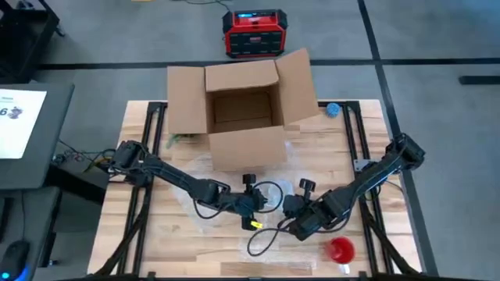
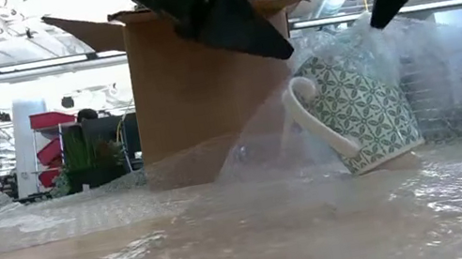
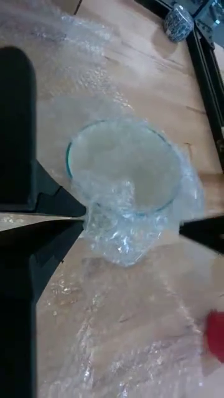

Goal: Wrap mug
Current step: Wrap the green patterned mug into the bubble wrap

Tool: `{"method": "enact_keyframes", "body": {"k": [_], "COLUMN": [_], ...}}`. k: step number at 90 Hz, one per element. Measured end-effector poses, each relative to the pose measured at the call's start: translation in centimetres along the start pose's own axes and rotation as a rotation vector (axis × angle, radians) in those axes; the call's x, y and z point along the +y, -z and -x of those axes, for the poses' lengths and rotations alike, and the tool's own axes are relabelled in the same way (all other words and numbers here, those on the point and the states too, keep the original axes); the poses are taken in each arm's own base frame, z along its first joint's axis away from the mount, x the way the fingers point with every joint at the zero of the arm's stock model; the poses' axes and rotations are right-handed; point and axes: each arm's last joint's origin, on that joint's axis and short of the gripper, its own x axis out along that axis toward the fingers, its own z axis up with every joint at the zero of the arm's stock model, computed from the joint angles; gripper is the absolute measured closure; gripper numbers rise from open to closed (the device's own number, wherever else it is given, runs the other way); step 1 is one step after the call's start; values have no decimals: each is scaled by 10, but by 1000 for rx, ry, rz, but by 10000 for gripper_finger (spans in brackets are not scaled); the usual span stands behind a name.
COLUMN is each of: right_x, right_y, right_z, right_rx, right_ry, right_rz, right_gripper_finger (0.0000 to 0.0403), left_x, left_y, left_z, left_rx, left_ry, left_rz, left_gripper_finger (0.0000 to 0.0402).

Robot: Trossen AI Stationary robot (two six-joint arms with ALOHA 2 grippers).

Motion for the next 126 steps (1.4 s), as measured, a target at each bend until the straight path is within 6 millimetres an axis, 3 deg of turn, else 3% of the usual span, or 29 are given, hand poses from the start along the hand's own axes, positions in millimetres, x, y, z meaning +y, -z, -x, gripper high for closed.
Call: {"method": "enact_keyframes", "body": {"k": [15,35,51,68,84,99,117,126], "right_x": [-1,-18,-24,-29,-29,-32,-37,-42], "right_y": [-7,-18,-25,-17,-15,-19,-30,-31], "right_z": [-2,-16,-47,-84,-101,-77,-12,8], "right_rx": [-31,29,180,340,426,384,193,72], "right_ry": [-18,-24,-116,-66,-105,-112,-215,-136], "right_rz": [-38,-75,-49,-24,16,30,19,-6], "right_gripper_finger": [403,403,403,403,403,403,403,403], "left_x": [-1,-2,-2,-3,-3,-5,-6,-6], "left_y": [-4,-6,-6,-3,-4,-3,-3,-3], "left_z": [0,0,1,1,1,2,2,3], "left_rx": [-35,-59,-58,-30,-29,-25,-26,-26], "left_ry": [34,71,78,77,71,83,87,87], "left_rz": [17,28,27,16,24,19,19,21], "left_gripper_finger": [402,402,402,402,402,402,402,402]}}
